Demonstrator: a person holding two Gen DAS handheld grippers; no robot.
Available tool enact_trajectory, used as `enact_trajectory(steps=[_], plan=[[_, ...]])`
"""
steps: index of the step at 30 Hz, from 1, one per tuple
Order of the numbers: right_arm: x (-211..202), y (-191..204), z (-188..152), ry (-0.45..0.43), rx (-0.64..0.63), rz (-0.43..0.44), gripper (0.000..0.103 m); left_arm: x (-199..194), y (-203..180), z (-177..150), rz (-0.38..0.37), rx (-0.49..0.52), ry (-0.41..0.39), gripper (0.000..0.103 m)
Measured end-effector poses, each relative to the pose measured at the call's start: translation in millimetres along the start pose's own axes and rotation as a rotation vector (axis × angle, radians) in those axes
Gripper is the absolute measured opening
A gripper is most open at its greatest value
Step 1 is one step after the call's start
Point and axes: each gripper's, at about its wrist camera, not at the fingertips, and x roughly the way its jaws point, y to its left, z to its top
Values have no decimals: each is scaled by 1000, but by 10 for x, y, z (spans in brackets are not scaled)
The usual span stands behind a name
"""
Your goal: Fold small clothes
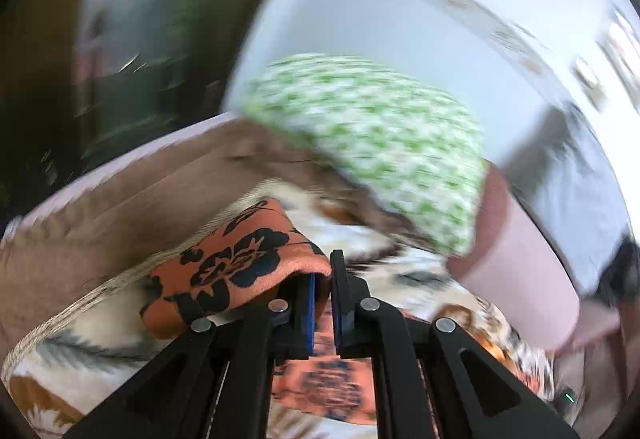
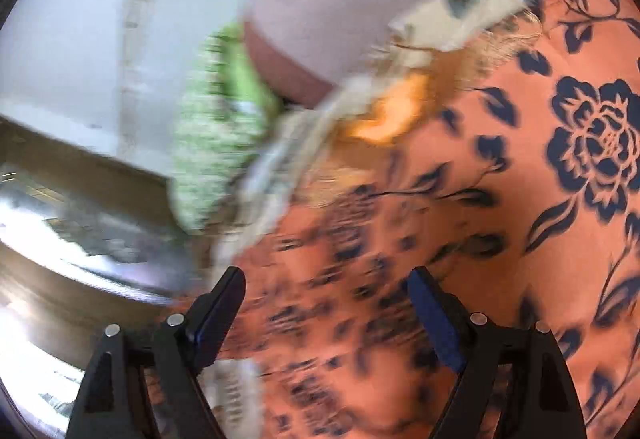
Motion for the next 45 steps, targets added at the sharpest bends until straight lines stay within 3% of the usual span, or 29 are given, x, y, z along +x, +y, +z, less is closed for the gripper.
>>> enact_trajectory(steps=[2,8,13,20,24,26,28,30,33,35,40,42,45], plan=[[-28,-75,-3,-16,0,59,86,8,-383,-3,-48,72,-4,6],[-423,-156,-77,-39,-26,101,86,-43,-1788,-380,-250,292,14,6],[-978,-453,-225,-89,-29,117,86,93,-2807,-1060,-374,414,65,6],[-1592,-990,-333,-150,10,77,86,532,-3550,-2151,-445,467,252,6],[-1820,-1267,-332,-183,40,55,86,891,-3672,-2656,-468,481,400,6],[-1869,-1364,-325,-187,62,48,86,1045,-3644,-2823,-428,476,467,18],[-1872,-1406,-326,-190,69,41,86,1146,-3554,-2880,-403,428,517,55],[-1862,-1388,-314,-194,61,29,86,1126,-3423,-2794,-435,329,516,66],[-1823,-1280,-299,-201,39,8,87,1025,-3388,-2659,-521,288,556,78],[-1811,-1231,-304,-207,32,-4,87,931,-3329,-2511,-591,248,599,78],[-1748,-685,-390,-232,-175,-164,87,611,-2890,-1948,-645,127,502,82],[-1688,-295,-487,-243,-333,-272,87,518,-2651,-1790,-604,126,453,82],[-1481,240,-622,-246,-547,-394,87,478,-2183,-1688,-480,133,395,82]])
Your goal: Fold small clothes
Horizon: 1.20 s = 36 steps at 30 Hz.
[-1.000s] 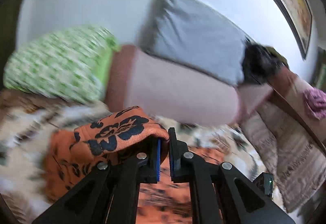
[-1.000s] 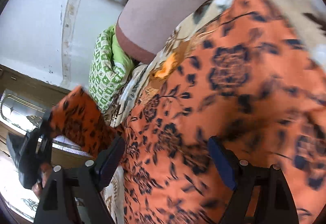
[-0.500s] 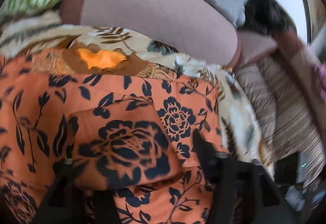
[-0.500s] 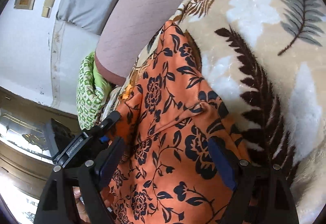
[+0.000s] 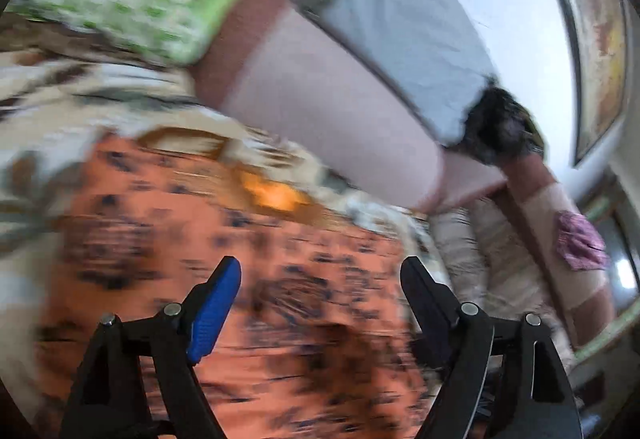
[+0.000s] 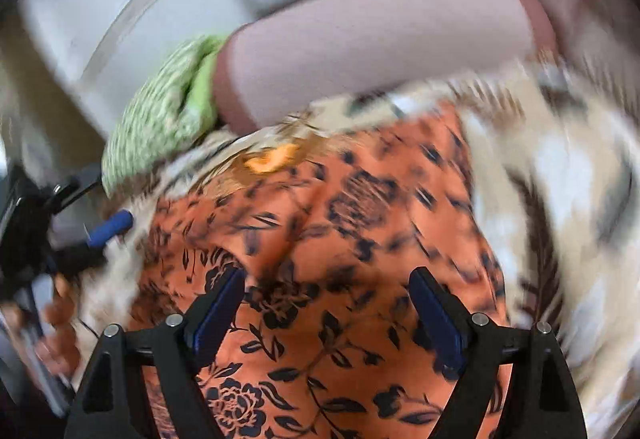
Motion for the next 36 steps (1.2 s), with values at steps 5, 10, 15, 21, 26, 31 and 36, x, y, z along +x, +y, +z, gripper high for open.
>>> enact_trajectory(steps=[5,10,15,21,26,31,36], plan=[[284,771,55,33,-300,-118,87,-204,583,-108,129,-74,-7,82],[719,1226,-79,99,-606,-297,85,-176,897,-179,154,-135,22,82],[1013,1137,-14,149,-693,-463,31,-145,1109,-289,195,-185,48,82],[575,438,466,56,-267,-371,21,-38,1080,-331,224,-133,52,82],[395,-638,204,74,299,-210,26,12,1032,-347,240,-98,59,82],[361,-1132,-186,51,588,37,59,24,1024,-351,256,-76,64,83],[385,-1034,19,75,501,48,71,45,1009,-346,275,-80,64,83]])
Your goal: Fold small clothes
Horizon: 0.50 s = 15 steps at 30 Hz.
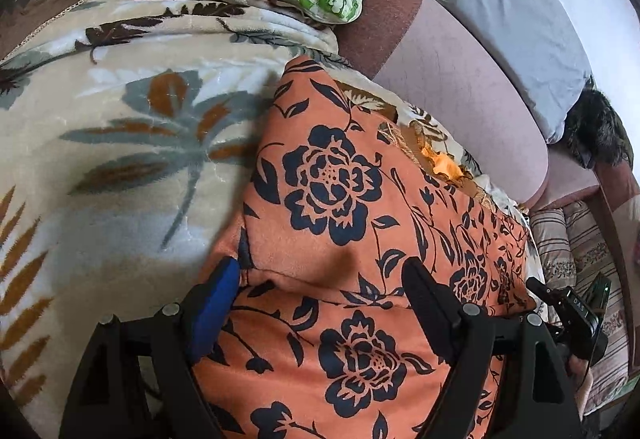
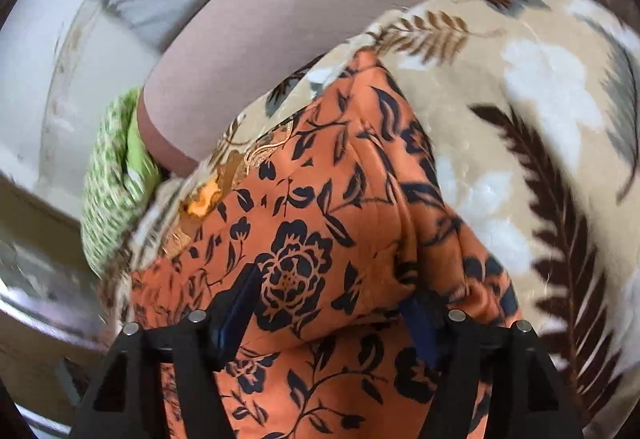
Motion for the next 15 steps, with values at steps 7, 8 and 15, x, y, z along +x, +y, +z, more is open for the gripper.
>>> enact_trajectory(steps=[7,8,15], plan=[[-38,147,74,-8,-113,-66,14,54,-76,17,58,32,-1,83],[-84,216,104,-34,-155,-94,13,55,-81,20,63,33,-7,83],[88,6,11,-18,-249,-250,21,159,-294,-31,205,155,-13,83]])
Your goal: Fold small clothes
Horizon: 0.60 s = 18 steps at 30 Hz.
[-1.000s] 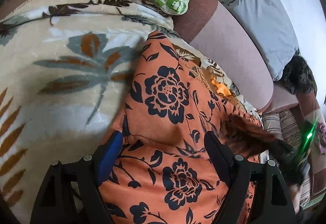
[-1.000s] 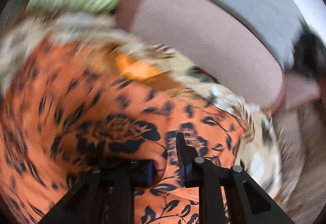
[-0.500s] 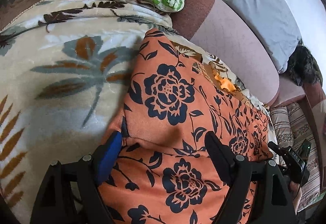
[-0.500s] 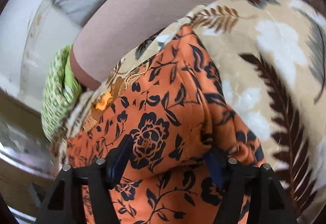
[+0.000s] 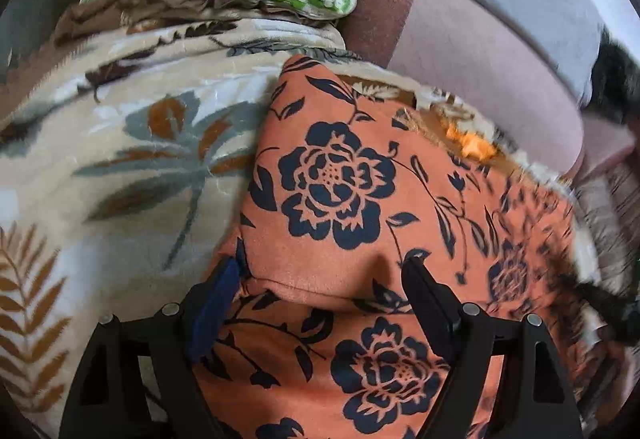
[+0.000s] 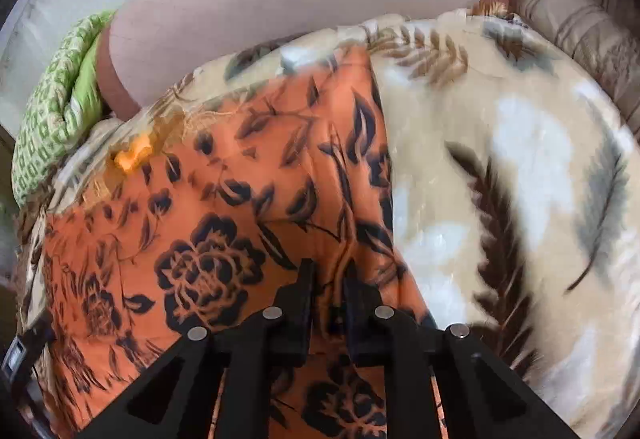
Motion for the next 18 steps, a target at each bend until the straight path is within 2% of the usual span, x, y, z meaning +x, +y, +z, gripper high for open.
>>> enact_trajectory(steps=[1,3,5,7,9,11,12,13,14,15,17,18], plan=[[-52,-13,-1,-15,17,-18,25,-30,-14,1,7,8,-7,83],[-188,-19,46,-44,35,-81,47,-132,1,17,15,6,-42,83],[-409,62,133,-129,10,-107,54,-300,17,52,14,-1,-116,83],[-606,190,190,-199,-37,-48,55,-374,-10,112,14,19,-159,83],[-663,382,210,-210,-100,52,66,-310,-62,164,5,46,-154,83],[-541,507,214,-151,-135,171,72,-99,-131,195,62,78,-94,83],[-330,522,232,-73,-131,241,72,28,-151,210,99,85,-49,83],[-208,510,209,-31,-114,229,72,231,-147,210,142,87,31,83],[-12,405,218,26,-65,170,72,326,-123,202,156,83,69,85],[174,211,220,77,26,135,71,331,-101,205,149,87,45,87],[123,8,232,39,133,234,70,268,-93,226,171,98,28,87],[1,50,250,39,114,207,71,233,-73,239,175,90,27,87]])
